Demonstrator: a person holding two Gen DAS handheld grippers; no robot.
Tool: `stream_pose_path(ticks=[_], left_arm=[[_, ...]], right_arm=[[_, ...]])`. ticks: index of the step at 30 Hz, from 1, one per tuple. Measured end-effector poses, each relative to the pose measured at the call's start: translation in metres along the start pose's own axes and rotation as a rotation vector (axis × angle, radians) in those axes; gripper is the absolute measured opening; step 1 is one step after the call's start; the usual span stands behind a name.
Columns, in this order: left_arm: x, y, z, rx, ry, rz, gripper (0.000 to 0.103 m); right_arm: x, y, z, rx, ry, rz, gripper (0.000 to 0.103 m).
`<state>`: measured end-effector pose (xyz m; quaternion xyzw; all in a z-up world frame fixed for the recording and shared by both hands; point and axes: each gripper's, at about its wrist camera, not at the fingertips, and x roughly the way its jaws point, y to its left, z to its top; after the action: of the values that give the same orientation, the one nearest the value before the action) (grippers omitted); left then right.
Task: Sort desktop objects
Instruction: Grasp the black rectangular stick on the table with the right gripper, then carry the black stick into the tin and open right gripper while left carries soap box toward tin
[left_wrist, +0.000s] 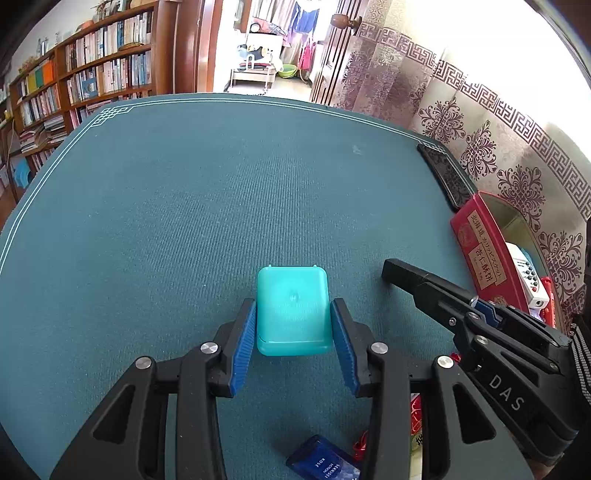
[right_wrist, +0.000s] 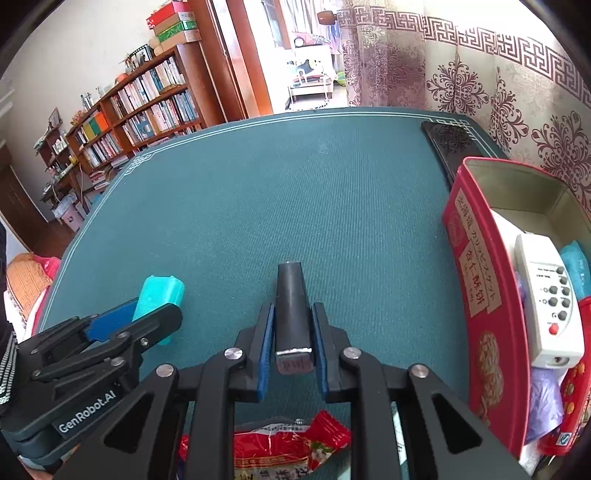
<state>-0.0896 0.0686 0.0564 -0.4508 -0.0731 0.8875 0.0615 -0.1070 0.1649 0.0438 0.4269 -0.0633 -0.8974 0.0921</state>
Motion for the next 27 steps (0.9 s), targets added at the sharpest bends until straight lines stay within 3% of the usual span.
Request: stream_pose_path(ticks=[12,19,27], left_arm=[[-0.001,-0.013,-0.005,0.027,0.004,-0.03,0.043],[-0.003,-0.02,-0.006,0.054,-0.002,-0.036,0.043],[-0.009,-0.027,-0.008,0.075,-0.014,-0.055,0.043]], right_arm=[[-0.045,-0.008,0.001,0.081,-0.123,0.034,0.022],[-0.092,-0.046,-0.006,0.196,-0.224,0.009,0.022],[-0.147,-0.092,-0.028,0.296,-0.294,-0.076,0.022]])
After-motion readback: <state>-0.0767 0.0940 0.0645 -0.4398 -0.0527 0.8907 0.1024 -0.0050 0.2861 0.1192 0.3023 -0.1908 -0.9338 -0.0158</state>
